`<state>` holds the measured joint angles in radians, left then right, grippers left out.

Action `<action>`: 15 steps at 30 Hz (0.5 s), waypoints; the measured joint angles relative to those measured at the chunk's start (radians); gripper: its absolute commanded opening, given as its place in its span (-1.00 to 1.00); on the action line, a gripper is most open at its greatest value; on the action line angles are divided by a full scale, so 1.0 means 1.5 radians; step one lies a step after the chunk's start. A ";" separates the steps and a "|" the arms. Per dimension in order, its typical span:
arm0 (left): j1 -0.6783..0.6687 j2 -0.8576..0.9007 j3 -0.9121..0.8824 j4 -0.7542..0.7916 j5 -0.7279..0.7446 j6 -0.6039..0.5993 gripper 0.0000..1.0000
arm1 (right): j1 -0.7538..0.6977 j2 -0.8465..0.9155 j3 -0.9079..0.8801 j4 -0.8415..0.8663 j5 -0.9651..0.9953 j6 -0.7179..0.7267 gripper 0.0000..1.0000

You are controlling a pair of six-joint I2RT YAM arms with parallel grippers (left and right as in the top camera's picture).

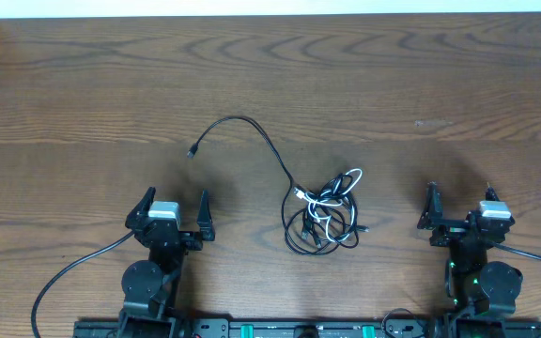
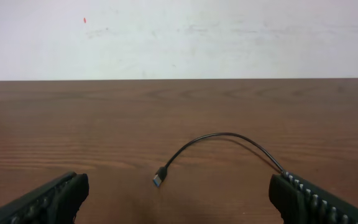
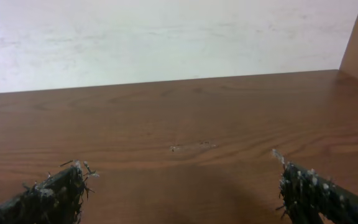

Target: Untangle cables

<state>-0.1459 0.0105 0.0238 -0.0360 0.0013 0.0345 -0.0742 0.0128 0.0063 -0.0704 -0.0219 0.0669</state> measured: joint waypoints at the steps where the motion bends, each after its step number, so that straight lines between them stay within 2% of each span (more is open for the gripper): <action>1: 0.000 0.000 0.000 0.000 0.000 0.000 0.96 | 0.000 0.000 0.000 0.000 0.000 0.000 0.99; 15: 0.000 0.001 0.002 -0.004 0.025 -0.003 0.94 | 0.000 0.000 0.000 0.000 0.000 0.000 0.99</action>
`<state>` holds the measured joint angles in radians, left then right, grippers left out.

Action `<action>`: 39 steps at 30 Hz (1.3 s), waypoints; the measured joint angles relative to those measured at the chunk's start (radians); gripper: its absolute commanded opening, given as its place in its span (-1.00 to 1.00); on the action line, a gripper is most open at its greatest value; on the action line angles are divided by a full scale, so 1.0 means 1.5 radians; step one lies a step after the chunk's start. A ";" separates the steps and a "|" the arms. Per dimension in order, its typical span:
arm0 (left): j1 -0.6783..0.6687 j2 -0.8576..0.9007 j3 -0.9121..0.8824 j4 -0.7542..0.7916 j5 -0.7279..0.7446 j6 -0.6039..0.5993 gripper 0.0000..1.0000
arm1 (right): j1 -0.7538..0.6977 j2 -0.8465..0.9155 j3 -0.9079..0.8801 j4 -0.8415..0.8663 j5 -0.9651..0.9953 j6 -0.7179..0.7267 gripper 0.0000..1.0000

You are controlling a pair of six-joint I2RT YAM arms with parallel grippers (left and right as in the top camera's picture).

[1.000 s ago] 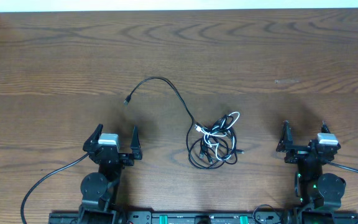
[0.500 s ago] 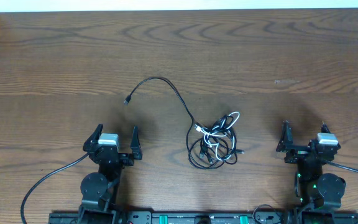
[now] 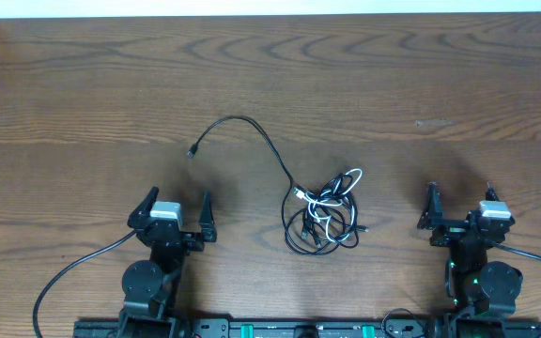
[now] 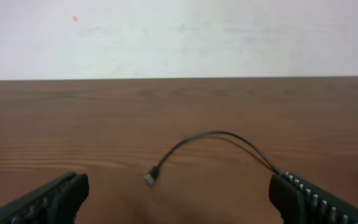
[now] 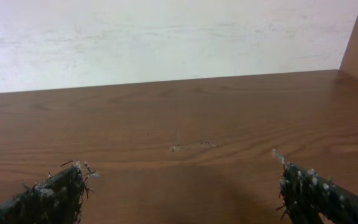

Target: Untangle cables

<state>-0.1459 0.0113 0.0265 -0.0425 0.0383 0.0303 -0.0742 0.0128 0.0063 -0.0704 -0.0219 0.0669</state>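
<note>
A knot of black and white cables lies on the table's middle, near the front. From it one black cable arcs back and left, ending in a plug; the left wrist view shows this plug ahead of my fingers. My left gripper stands open at the front left, nothing between its fingers. Open too is my right gripper at the front right, well right of the knot, facing bare wood.
The wooden table stretches back to a white wall. A raised wooden edge stands at the far right in the right wrist view. A small pale mark is on the wood ahead of the right gripper.
My left gripper has shifted slightly to the right; in its view the cable plug now sits a little further left. The cables and my right gripper are unchanged.
</note>
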 measured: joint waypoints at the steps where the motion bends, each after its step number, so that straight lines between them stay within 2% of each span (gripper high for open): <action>1: 0.000 0.001 0.003 -0.007 0.008 0.000 0.96 | 0.000 0.000 0.000 0.000 0.000 0.000 0.99; 9: 0.000 0.121 0.068 -0.094 0.082 0.000 0.96 | 0.000 0.000 0.000 0.000 0.000 0.000 0.99; 18: 0.000 0.345 0.233 -0.109 0.137 0.000 0.96 | 0.000 0.000 0.000 0.000 0.001 0.000 0.99; 24: -0.010 0.493 0.360 -0.206 0.165 0.002 0.96 | 0.000 0.000 0.000 0.000 0.001 0.000 0.99; 29: -0.048 0.555 0.443 -0.253 0.168 0.003 0.96 | 0.000 0.000 0.000 0.000 0.001 0.000 0.99; 39: -0.130 0.622 0.530 -0.344 0.168 0.003 0.96 | 0.000 0.000 0.000 0.000 0.002 0.000 0.98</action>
<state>-0.3412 0.9447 0.8219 -0.5579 0.2905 0.0349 -0.0742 0.0128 0.0063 -0.0708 -0.0185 0.0669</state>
